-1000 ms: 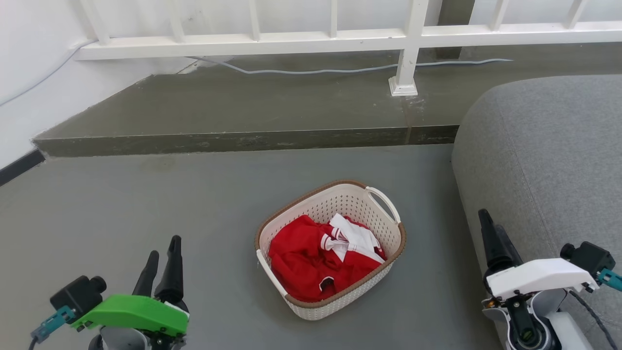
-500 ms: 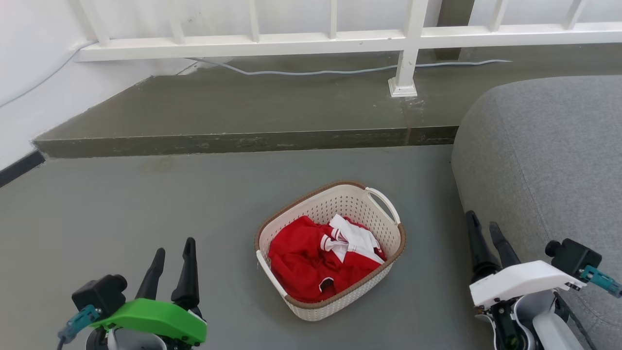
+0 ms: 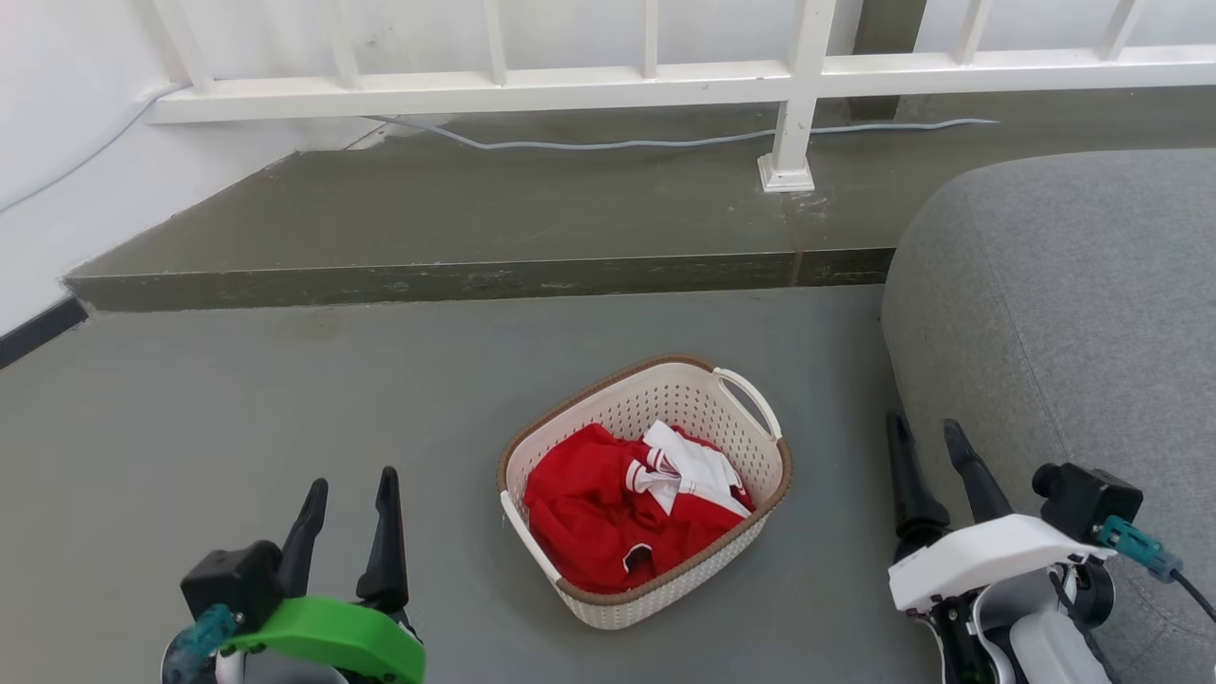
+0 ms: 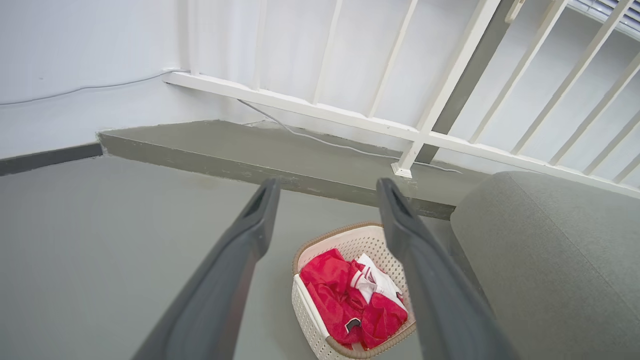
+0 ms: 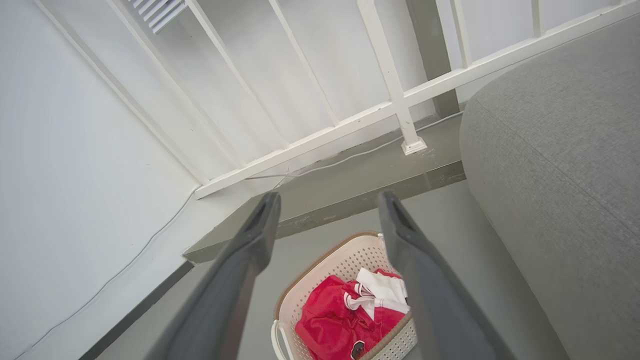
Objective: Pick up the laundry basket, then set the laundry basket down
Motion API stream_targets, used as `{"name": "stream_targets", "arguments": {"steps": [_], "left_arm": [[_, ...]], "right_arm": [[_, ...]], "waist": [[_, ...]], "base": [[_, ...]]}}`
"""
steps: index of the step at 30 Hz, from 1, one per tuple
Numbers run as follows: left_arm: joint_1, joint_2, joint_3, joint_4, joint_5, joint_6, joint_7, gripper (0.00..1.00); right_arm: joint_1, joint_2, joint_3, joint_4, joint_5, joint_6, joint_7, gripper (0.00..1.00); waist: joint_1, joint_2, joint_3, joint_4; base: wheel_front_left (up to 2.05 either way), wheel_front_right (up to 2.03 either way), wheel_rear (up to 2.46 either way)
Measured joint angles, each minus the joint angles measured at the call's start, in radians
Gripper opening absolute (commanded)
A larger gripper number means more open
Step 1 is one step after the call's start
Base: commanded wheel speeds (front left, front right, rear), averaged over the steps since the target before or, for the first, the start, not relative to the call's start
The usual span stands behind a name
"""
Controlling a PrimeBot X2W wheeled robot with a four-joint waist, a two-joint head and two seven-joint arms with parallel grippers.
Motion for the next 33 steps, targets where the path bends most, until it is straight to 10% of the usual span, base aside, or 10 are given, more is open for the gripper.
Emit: {"name": "stream_targets", "arguments": {"steps": [33], "left_arm": [[0.043,0.001,-0.039,-0.032,0.344,0.056,-0.082,1.00]], "right_arm": [[0.021,0.001,0.082,-0.047,-0.347,-0.055,-0.084,1.00]], "waist": [[0.0000,0.0000,-0.001,-0.003]], "base": [[0.00,0.00,0.00]]}}
